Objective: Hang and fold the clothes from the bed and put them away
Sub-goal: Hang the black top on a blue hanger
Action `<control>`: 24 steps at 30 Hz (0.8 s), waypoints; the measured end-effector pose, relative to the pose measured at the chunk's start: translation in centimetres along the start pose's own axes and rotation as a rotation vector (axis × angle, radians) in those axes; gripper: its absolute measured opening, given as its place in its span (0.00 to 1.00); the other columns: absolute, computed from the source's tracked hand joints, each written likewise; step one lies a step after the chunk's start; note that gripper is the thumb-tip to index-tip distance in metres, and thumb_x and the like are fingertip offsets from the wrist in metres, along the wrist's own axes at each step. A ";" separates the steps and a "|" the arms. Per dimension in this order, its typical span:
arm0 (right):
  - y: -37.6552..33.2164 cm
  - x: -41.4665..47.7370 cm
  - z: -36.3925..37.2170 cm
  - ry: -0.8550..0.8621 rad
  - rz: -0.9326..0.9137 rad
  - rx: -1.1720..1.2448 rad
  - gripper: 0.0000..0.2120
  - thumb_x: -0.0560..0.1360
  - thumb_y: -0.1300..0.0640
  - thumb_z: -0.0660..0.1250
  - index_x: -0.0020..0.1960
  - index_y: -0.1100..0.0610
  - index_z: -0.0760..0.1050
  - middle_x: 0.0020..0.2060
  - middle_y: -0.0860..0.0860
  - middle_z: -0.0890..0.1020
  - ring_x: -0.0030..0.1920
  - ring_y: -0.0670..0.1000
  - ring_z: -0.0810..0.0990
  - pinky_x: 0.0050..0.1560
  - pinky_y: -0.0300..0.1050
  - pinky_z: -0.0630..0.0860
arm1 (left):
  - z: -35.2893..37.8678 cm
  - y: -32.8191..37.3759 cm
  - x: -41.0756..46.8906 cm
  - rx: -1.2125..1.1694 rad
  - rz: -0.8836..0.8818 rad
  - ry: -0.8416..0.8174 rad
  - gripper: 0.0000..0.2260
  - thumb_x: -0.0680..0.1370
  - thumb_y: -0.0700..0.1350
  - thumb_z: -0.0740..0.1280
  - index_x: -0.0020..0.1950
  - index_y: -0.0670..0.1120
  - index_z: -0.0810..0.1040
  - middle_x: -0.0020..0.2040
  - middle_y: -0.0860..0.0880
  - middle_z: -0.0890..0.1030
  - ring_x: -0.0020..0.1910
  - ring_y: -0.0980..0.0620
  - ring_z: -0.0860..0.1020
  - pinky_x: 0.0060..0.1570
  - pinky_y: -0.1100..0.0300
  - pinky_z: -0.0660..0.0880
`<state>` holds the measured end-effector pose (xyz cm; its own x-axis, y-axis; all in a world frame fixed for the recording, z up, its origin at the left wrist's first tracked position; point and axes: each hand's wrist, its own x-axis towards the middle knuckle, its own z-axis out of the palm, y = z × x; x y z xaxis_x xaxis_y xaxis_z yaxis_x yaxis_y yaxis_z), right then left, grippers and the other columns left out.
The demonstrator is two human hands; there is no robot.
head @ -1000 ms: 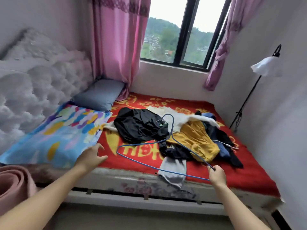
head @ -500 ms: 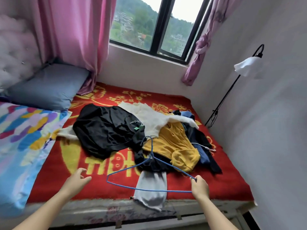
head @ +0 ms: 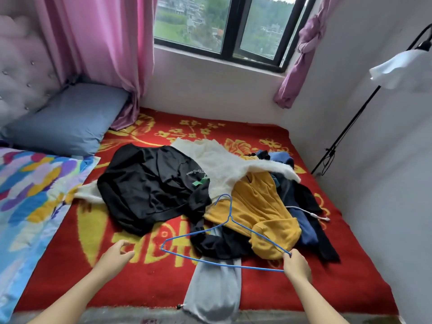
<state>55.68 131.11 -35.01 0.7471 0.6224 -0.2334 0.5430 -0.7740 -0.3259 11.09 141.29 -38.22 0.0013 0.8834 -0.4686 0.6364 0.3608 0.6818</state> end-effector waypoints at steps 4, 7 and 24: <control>-2.0 7.4 -0.9 -0.040 -0.020 -0.016 0.15 0.80 0.52 0.54 0.57 0.62 0.73 0.58 0.61 0.76 0.59 0.61 0.75 0.53 0.48 0.71 | 2.0 3.7 3.3 -0.058 -0.073 0.056 0.14 0.78 0.42 0.65 0.63 0.43 0.71 0.42 0.44 0.76 0.32 0.46 0.73 0.31 0.57 0.68; -3.3 12.0 -1.3 -0.068 0.007 0.000 0.17 0.80 0.51 0.55 0.62 0.61 0.71 0.63 0.64 0.70 0.64 0.63 0.68 0.60 0.51 0.67 | 4.5 7.4 5.1 -0.041 -0.065 0.062 0.13 0.78 0.42 0.65 0.62 0.44 0.71 0.42 0.46 0.75 0.34 0.47 0.73 0.28 0.60 0.64; -20.1 13.8 6.7 -0.463 -0.357 -0.156 0.21 0.77 0.59 0.54 0.69 0.56 0.64 0.70 0.59 0.61 0.70 0.60 0.58 0.66 0.51 0.62 | 4.6 8.3 6.9 -0.115 -0.230 0.116 0.13 0.80 0.47 0.62 0.63 0.44 0.71 0.48 0.45 0.76 0.36 0.51 0.76 0.29 0.62 0.66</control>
<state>52.53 155.99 -37.82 0.2830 0.8057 -0.5204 0.8051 -0.4944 -0.3276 19.92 148.96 -38.39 -0.2257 0.8002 -0.5556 0.5178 0.5816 0.6274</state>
